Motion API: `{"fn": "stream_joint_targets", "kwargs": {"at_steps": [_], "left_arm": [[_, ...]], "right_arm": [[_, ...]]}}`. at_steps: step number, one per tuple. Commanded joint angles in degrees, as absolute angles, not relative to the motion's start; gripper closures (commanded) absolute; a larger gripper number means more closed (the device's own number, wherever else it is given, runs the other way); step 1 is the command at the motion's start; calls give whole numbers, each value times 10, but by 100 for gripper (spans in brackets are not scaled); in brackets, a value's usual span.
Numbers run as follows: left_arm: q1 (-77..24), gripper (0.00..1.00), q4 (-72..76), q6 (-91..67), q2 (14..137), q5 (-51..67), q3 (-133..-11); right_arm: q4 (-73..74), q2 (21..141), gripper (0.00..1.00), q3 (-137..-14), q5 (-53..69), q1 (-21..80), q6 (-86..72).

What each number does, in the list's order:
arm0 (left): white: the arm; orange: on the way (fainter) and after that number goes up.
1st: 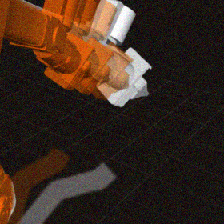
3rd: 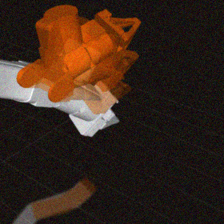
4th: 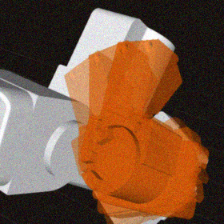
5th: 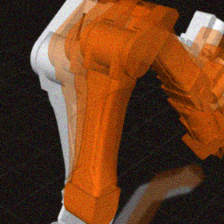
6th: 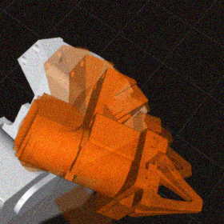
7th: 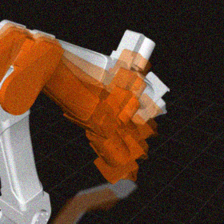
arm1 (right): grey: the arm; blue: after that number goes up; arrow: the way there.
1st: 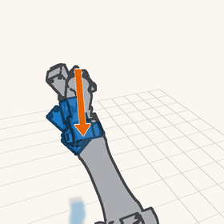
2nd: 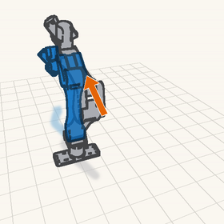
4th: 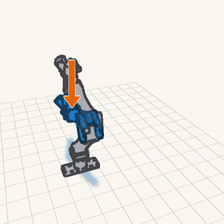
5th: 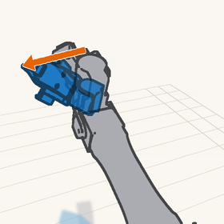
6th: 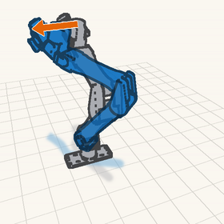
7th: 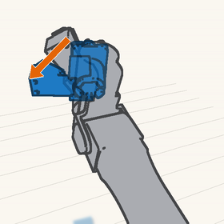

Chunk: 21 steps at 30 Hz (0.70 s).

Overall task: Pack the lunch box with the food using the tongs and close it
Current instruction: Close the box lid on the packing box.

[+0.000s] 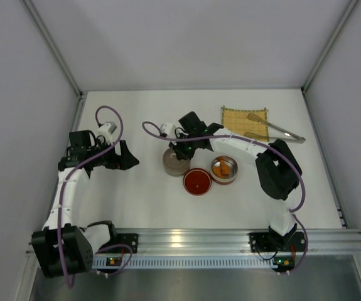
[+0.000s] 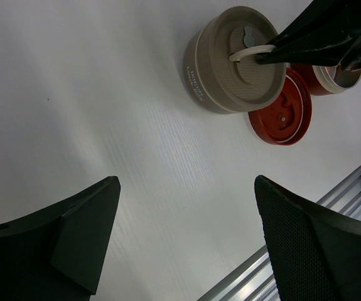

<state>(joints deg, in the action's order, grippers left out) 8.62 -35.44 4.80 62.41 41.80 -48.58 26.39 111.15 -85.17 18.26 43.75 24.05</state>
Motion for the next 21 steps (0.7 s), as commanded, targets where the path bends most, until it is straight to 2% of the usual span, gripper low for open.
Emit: {"fn": "stream_joint_targets", "kwargs": {"at_steps": [1,8,12,14,21], "left_arm": [[84,7,-316,39,628,442,-496],[85,8,-318,37,636,454,-492],[84,8,-314,37,634,455,-487],[85,8,-305,34,635,461,-483],[85,20,-292,33,658,478,-473]], "right_arm": [[314,1086,100,-891,250,429,212],[279,1088,100,-880,265,415,170],[223,1071,100,-839,216,417,177],[239,1094,100,-853,213,418,174],[289,1147,100,-898,301,412,141]]}}
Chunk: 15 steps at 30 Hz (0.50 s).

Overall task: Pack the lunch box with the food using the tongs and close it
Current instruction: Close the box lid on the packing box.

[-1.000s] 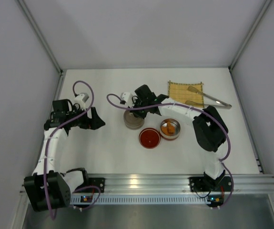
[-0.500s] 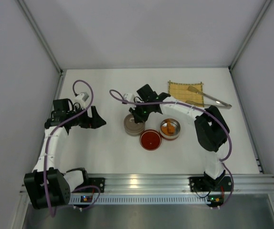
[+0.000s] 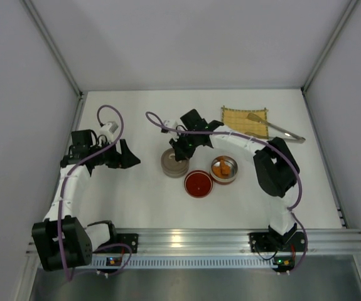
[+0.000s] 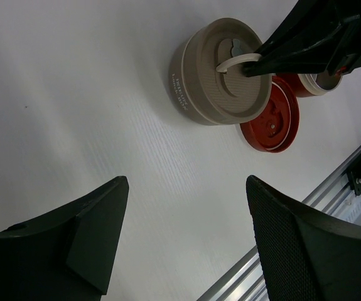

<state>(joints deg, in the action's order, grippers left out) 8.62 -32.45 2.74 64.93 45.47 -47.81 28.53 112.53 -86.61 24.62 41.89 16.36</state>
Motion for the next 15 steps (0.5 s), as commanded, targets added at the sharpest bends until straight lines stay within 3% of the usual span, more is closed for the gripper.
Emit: {"fn": "stream_joint_targets", "kwargs": {"at_steps": [1,9,15], "left_arm": [[85,20,-292,34,660,479,-474],[85,20,-292,37,661,479,-470],[84,19,-289,35,662,473,-470]], "right_arm": [[293,1151,100,-901,303,412,139],[287,1143,100,-897,316,408,131],[239,1089,100,-832,181,454,206]]}}
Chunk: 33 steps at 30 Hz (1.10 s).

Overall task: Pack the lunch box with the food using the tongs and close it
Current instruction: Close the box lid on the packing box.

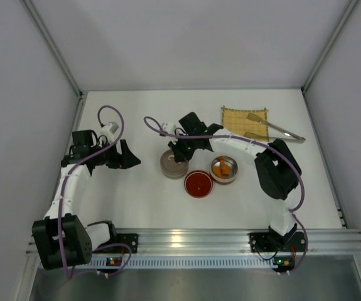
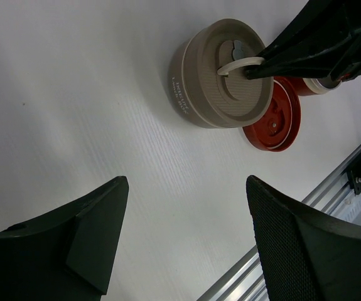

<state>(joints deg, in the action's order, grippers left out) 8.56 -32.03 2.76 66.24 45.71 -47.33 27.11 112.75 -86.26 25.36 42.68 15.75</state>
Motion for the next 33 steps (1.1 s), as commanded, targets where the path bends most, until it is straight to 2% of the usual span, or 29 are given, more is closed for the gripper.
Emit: {"fn": "stream_joint_targets", "kwargs": {"at_steps": [1,9,14,16,17,18,33], "left_arm": [[84,19,-288,35,663,473,-470],[86,18,-292,22,679,472,-475],[86,17,-294,20,680,471,-482],[85,17,-296,21,681,469,-483],[86,17,-296,23,681,468,-483],[86,17,-298,24,680,465,-483],[85,16,-306,31,674,457,-487]], "right_arm": [[232,1085,100,-824,167,460,212],[165,1073,100,-743,66,511,259],[146,1081,99,-715,44,535,265],[155,1082,85,-721,57,535,262],[158,1078,74,-722,61,535,255],[159,1074,70,-726,72,535,251],[225,1029,46,-785,194,532,198]]}}
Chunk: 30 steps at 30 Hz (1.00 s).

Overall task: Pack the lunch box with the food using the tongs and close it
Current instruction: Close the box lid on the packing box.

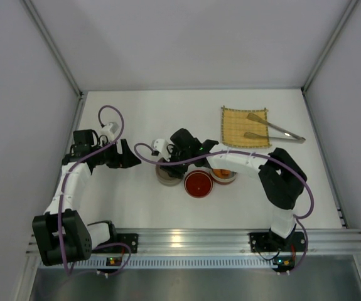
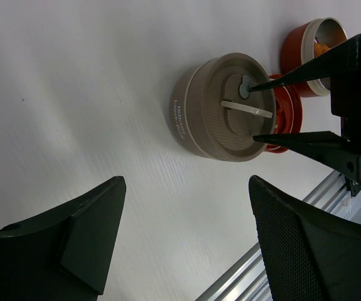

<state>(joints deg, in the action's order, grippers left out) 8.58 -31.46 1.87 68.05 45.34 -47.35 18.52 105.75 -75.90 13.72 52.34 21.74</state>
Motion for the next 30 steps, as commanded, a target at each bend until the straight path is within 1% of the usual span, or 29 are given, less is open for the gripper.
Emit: {"fn": "stream_joint_targets", "kwargs": {"at_steps": [1,15,18,19,21,23,25,26,28,29,30], "left_arm": [[86,16,-306,31,675,457,-487],[86,15,-306,31,677,458,-486],[86,15,-308,33,679,459,-486],[86,15,-308,34,677,459,-486],[86,16,-308,36,678,461,-486],[86,24,-311,44,679,478,-486],[85,31,-314,50,681,491,-486],[85,40,-315,56,683,504,-486],[83,47,-324,66,691,514,-490],[77,53,-328,74,694,525,-495],[74,55,-332,79,697,529,-497]], "right_arm": [[227,1028,46,-787,201,531,195],[224,1010,51,-784,367,514,186],[229,1015,53,-788,384,509,184],[226,1015,55,-788,388,506,176],[218,1017,68,-789,394,498,164],[209,1015,79,-788,401,479,140],[188,1011,85,-784,424,461,105],[177,1002,89,-774,430,449,91],[148,985,91,-764,446,411,52],[142,981,91,-755,453,383,43],[138,974,91,-752,460,369,35]]}}
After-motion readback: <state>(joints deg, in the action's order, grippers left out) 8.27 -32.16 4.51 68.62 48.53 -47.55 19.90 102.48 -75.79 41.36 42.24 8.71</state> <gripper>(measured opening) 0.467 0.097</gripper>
